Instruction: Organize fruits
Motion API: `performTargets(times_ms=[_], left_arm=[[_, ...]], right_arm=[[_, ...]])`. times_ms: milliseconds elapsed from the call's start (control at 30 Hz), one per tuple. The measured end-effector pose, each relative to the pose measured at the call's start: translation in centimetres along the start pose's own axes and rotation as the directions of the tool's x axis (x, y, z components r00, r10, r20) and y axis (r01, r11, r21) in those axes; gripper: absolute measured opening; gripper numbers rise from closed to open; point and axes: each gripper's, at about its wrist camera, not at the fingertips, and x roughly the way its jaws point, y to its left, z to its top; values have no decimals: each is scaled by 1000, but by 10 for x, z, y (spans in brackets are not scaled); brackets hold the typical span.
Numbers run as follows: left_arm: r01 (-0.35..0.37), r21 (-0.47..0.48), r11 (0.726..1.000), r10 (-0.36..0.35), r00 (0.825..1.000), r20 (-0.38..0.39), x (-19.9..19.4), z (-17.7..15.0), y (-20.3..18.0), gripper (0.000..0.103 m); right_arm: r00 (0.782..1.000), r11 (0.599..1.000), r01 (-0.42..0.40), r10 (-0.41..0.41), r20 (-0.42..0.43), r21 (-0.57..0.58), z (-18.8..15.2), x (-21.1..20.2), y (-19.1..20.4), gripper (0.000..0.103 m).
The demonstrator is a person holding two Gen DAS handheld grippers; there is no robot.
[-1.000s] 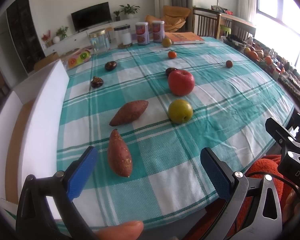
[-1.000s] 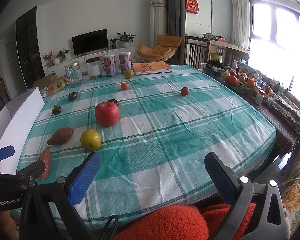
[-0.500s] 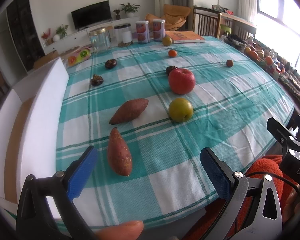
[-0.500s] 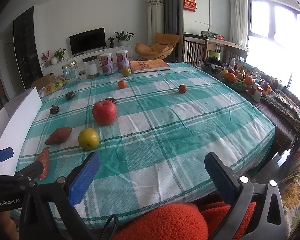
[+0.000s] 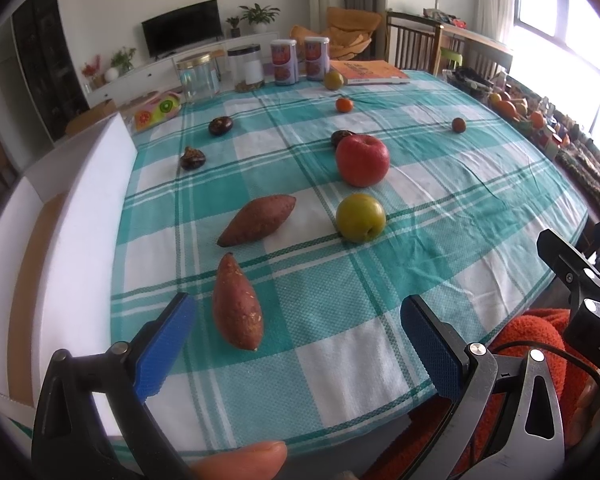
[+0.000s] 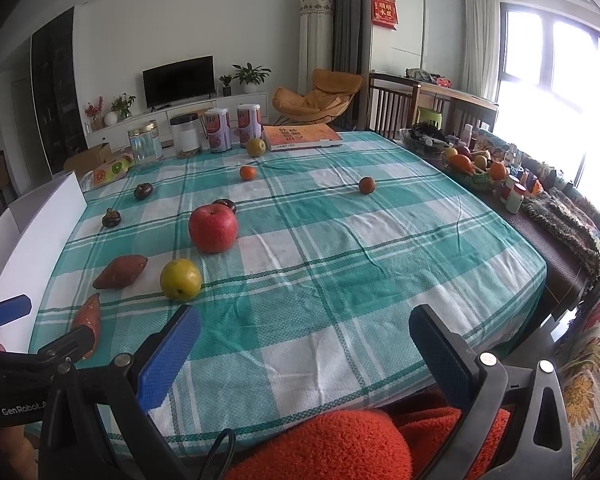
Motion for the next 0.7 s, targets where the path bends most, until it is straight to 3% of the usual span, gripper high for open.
performTargets(times_ms=[367,467,533,700], left_arm=[[34,-39,999,-33,999,29,-1,3,5,102],[22,-28,999,-22,1000,-1,-1,4,7,102],[-18,8,1000,18,997,-69,2,4,7,102],[-39,23,999,41,997,-69,1,4,8,102]], right_arm=[[1000,1000,-10,10,-6,-9,-1,-2,5,103],[1000,1000,-8,8,-16,-21,0,-2,9,103],[1000,1000,-7,6,-23,-27,1,-2,11,103],[999,999,2,-4,-44,-35,2,-2,12,103]])
